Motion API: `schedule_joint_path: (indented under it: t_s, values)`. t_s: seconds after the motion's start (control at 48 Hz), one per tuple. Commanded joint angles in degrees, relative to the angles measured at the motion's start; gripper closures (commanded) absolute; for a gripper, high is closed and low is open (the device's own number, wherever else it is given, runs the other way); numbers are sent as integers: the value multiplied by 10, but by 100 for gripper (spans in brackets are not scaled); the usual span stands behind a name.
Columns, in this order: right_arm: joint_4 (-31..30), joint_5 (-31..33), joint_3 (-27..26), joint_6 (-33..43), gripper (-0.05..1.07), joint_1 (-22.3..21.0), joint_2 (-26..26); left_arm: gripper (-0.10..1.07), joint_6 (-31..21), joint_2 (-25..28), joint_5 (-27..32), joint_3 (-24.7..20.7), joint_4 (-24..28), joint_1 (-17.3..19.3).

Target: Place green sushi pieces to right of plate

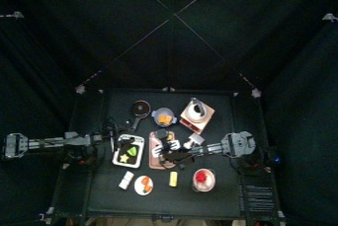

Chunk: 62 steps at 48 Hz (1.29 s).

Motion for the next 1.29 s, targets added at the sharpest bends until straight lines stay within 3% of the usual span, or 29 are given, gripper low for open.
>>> schedule_joint_path:
  t_s: [0.0, 0.333, 0.708, 0.875, 1.083, 1.271]
  values:
    - [-10, 12, -19, -2, 36, 12, -40, 1, 1, 1, -3, -9, 1, -1]
    - [8, 45, -33, -100, 36, 75, -81, 1, 1, 1, -3, -8, 1, -1]
    - [45, 221, -34, -282, 36, 138, -108, 1, 1, 1, -3, -8, 1, 0]
    - [55, 229, -32, -390, 36, 156, -100, 1, 1, 1, -3, -8, 1, 0]
    - [78, 257, -26, -468, 36, 168, -91, 1, 1, 1, -3, -6, 1, 2]
    - [103, 273, 23, -519, 37, 175, -95, 1, 1, 1, -3, -6, 2, 3]
